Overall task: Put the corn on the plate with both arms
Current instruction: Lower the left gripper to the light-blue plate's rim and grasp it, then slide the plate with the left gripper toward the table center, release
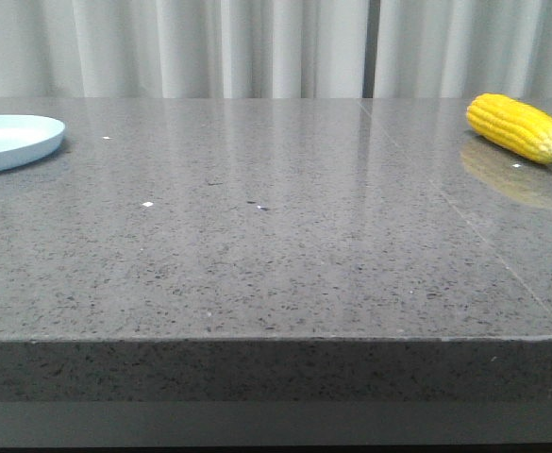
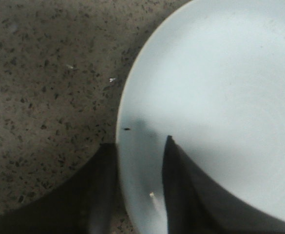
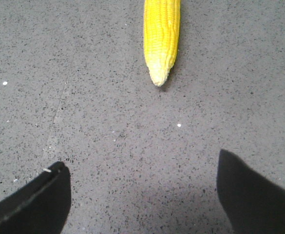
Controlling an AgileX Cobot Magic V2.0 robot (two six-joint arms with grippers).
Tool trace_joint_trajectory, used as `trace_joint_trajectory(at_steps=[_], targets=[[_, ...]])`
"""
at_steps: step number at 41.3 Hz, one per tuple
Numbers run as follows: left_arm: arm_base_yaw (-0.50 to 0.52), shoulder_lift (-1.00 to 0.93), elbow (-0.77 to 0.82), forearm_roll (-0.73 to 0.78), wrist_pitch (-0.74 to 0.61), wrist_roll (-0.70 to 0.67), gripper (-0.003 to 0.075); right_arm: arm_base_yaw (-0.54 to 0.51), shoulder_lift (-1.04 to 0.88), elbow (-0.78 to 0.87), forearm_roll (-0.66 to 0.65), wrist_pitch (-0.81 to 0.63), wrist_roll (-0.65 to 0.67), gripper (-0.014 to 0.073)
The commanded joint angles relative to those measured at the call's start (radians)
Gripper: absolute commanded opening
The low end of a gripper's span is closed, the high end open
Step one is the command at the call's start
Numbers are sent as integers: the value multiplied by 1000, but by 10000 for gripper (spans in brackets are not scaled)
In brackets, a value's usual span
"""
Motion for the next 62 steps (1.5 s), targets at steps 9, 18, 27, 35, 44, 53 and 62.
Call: trace_joint_trajectory(at_steps=[9,18,27,35,44,53,62], targets=[[2,-53,-33,-34,-25,0,-20,-5,2,-30,5,-70,-11,633],[-4,-68,-72,-57,40,0,-20,-5,2,-30,5,-70,-11,633],[-54,-89,-173,-85,128,0,-20,-5,2,-30,5,-70,-11,633],[-154,-90,-225,-108,174,0,-20,-5,2,-30,5,-70,-11,633],[-316,-90,-225,-111,147,0,-20,-5,2,-30,5,-70,-11,633],[-484,-65,-225,-115,61,-19,-20,-5,2,-30,5,-70,-11,633],[-604,14,-225,-115,39,-37,-20,-5,2,-30,5,-70,-11,633]])
